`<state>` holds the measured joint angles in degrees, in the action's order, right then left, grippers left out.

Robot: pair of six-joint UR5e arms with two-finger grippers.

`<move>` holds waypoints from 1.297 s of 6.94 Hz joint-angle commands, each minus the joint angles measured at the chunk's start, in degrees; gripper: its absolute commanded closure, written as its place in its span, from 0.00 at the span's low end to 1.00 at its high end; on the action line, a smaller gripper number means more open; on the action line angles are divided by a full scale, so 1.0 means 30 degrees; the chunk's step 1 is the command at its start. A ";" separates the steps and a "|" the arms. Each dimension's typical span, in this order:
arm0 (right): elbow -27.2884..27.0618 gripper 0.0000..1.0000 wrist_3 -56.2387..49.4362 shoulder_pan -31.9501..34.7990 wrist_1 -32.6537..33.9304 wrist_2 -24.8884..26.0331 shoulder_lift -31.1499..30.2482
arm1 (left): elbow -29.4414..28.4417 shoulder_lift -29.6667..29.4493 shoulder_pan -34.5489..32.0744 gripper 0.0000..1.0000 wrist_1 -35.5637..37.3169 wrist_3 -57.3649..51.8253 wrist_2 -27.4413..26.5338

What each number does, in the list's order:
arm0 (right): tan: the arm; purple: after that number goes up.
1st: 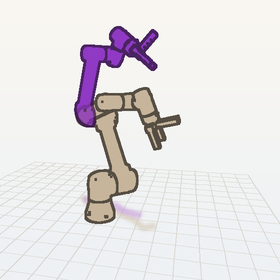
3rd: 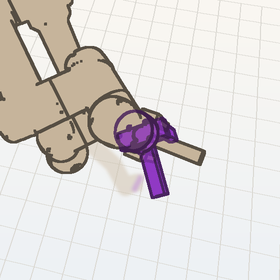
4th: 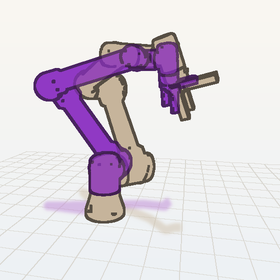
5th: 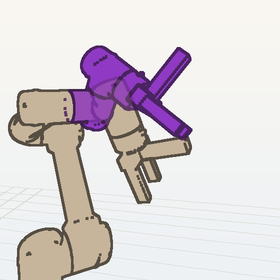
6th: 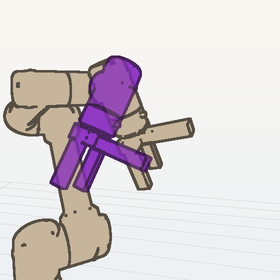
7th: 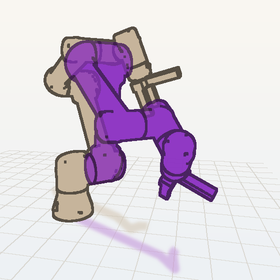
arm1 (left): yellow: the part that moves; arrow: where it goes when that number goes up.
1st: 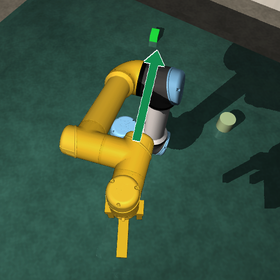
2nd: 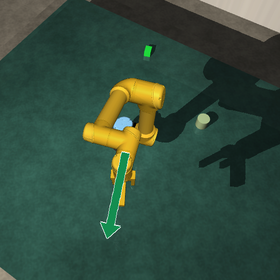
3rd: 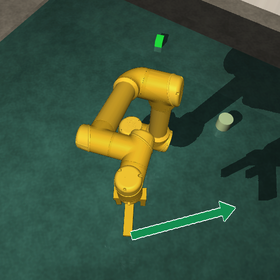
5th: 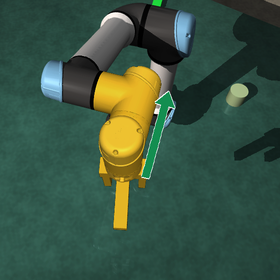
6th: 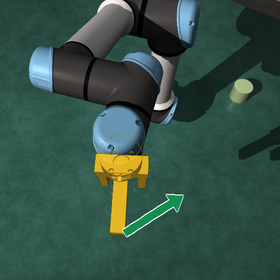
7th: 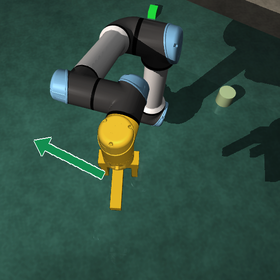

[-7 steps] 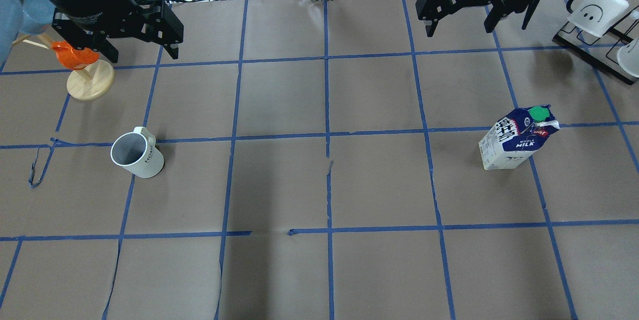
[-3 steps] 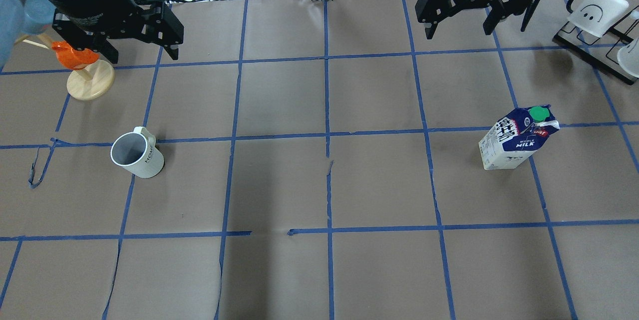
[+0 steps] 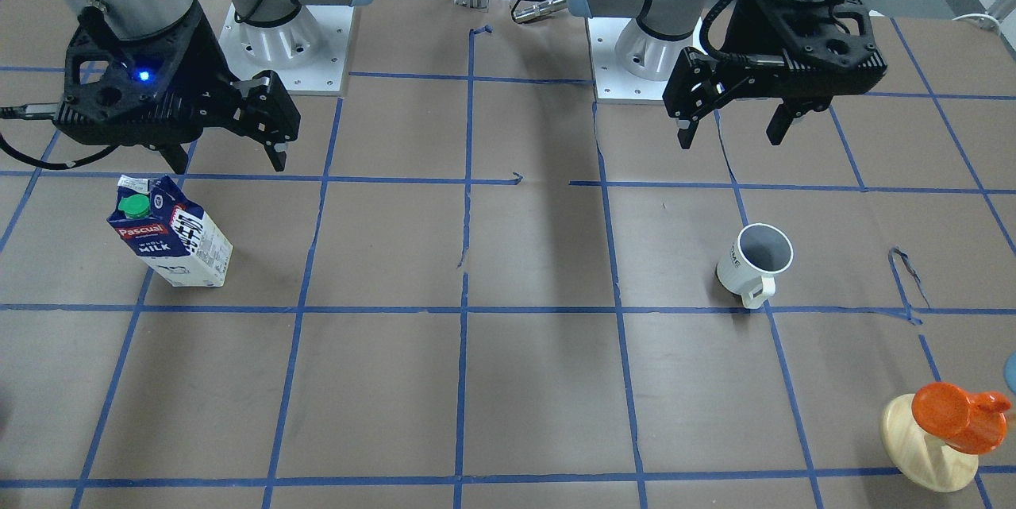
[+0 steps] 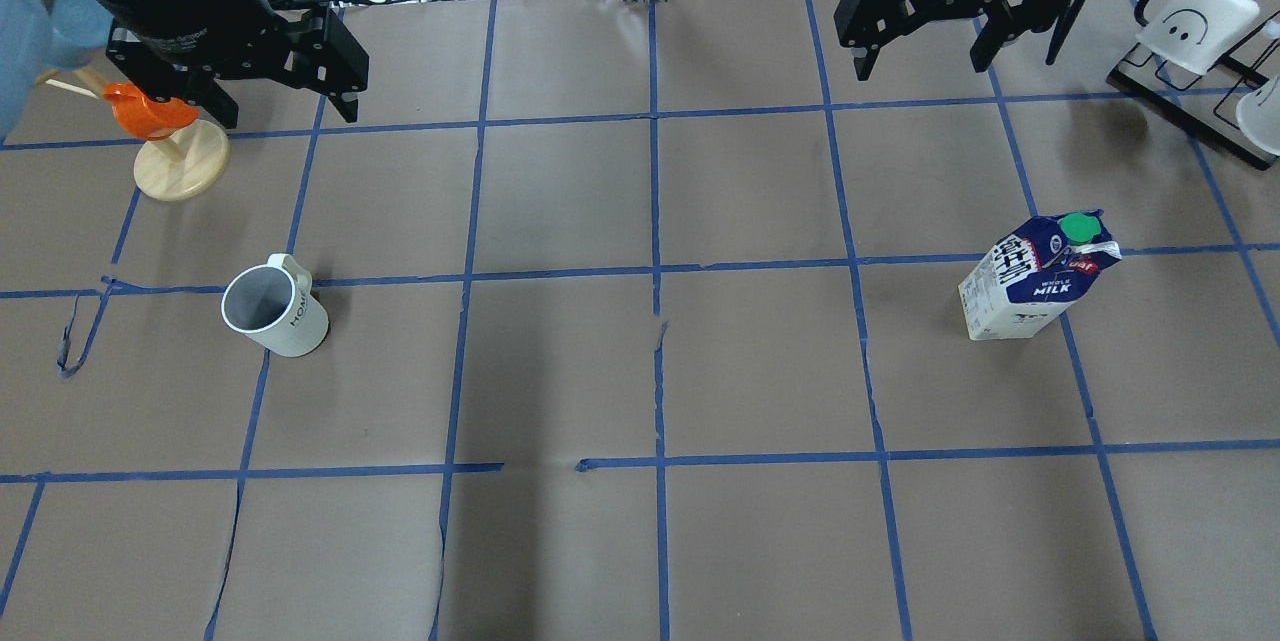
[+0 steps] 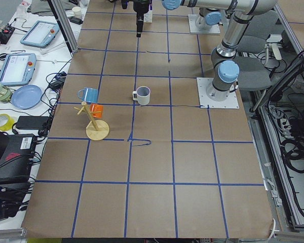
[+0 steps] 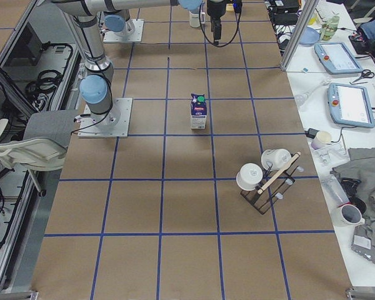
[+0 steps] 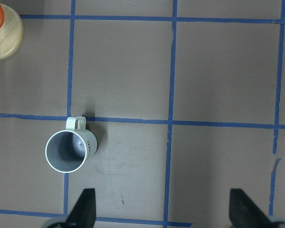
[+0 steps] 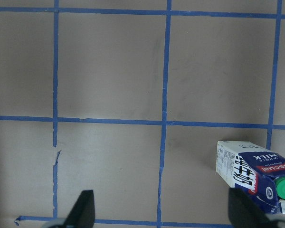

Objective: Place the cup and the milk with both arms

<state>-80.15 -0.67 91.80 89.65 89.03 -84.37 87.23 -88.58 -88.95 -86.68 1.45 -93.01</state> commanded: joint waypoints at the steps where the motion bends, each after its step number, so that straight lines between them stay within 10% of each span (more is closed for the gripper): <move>1: -0.0001 0.00 -0.0011 0.0016 0.0027 0.0001 0.0000 | 0.0015 -0.0005 0.0000 0.00 -0.0023 0.0129 0.0037; 9: -0.0059 0.00 0.0019 0.0075 -0.0031 -0.0146 0.0000 | -0.0220 -0.0005 0.0964 0.00 -0.0988 -0.0075 0.1178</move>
<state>-80.26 -0.62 92.06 89.63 88.71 -84.37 86.61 -88.56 -87.25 -88.56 1.23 -90.78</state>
